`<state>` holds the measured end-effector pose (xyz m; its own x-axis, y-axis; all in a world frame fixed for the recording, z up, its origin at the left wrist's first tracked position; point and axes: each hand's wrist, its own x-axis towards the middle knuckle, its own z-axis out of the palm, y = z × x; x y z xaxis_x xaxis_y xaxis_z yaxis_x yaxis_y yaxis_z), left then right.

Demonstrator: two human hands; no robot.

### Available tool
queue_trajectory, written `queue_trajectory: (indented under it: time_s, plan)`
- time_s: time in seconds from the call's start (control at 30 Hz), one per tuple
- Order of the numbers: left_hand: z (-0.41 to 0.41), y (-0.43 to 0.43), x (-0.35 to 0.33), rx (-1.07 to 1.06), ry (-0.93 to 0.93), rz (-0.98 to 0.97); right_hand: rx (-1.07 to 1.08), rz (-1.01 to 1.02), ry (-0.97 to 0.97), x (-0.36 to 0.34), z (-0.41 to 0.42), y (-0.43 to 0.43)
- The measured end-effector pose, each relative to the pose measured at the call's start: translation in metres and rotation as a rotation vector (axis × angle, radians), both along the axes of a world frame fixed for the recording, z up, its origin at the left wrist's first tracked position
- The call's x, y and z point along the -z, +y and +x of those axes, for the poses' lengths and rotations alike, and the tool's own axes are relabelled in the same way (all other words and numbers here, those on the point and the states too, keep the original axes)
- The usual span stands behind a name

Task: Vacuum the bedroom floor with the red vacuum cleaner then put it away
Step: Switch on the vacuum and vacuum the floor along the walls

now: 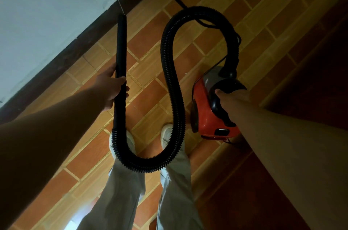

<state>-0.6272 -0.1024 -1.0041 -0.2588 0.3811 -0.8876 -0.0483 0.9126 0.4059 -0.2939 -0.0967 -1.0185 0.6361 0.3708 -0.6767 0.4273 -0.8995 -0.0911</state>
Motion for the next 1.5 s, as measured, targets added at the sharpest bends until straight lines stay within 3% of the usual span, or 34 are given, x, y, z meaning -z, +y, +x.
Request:
queue_trajectory:
  time_s: [0.23,0.73,0.83,0.93,1.03,1.1,1.2,1.33,1.5]
  plan:
    - [-0.005,-0.002,0.011,0.069,0.019,0.012,-0.069,-0.063,0.005,0.011,-0.004,-0.013]
    - [-0.01,-0.007,0.015,0.041,0.013,0.0,-0.008,-0.096,-0.016,0.01,-0.016,-0.013]
    - [-0.01,-0.01,0.014,0.036,0.0,0.003,-0.167,-0.129,-0.237,-0.004,-0.026,-0.007]
    - [-0.012,-0.013,0.012,0.008,-0.001,-0.009,-0.53,0.162,-0.356,-0.021,-0.052,-0.001]
    - [-0.016,-0.015,0.013,-0.019,0.002,-0.021,-0.818,0.54,-0.146,-0.039,-0.1,0.0]
    - [-0.02,-0.016,0.015,-0.031,0.004,-0.027,-0.904,0.55,0.09,-0.04,-0.14,-0.004]
    - [-0.028,-0.02,0.025,-0.054,-0.012,-0.025,-0.888,0.351,0.373,-0.028,-0.198,-0.014]
    - [-0.04,-0.023,0.041,-0.105,-0.029,-0.027,-0.609,-0.074,0.639,-0.011,-0.25,-0.027]
    - [-0.054,-0.027,0.056,-0.169,-0.093,-0.039,-0.26,-0.337,0.777,0.017,-0.284,-0.047]
